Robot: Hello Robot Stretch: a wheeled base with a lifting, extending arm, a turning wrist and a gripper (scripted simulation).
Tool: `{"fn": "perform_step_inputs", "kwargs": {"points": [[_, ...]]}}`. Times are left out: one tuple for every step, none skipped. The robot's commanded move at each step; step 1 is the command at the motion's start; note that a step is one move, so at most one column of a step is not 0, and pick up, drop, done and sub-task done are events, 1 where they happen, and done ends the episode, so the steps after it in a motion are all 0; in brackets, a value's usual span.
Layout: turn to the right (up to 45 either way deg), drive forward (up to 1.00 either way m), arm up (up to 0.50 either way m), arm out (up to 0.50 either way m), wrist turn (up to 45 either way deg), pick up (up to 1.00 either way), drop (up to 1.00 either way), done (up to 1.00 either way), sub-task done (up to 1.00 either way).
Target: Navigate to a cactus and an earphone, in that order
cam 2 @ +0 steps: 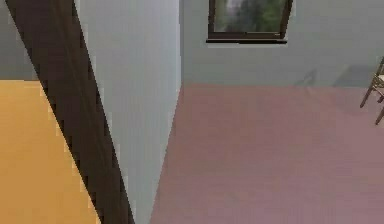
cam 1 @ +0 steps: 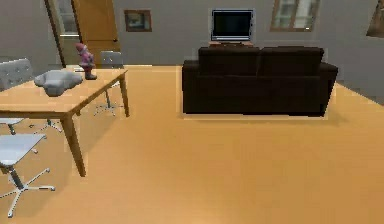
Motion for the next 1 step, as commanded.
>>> {"fn": "perform_step_inputs", "kwargs": {"points": [[0.0, 0.50, 0.00, 0.00, 0.0, 0.00, 0.00, 0.00, 0.00]]}}
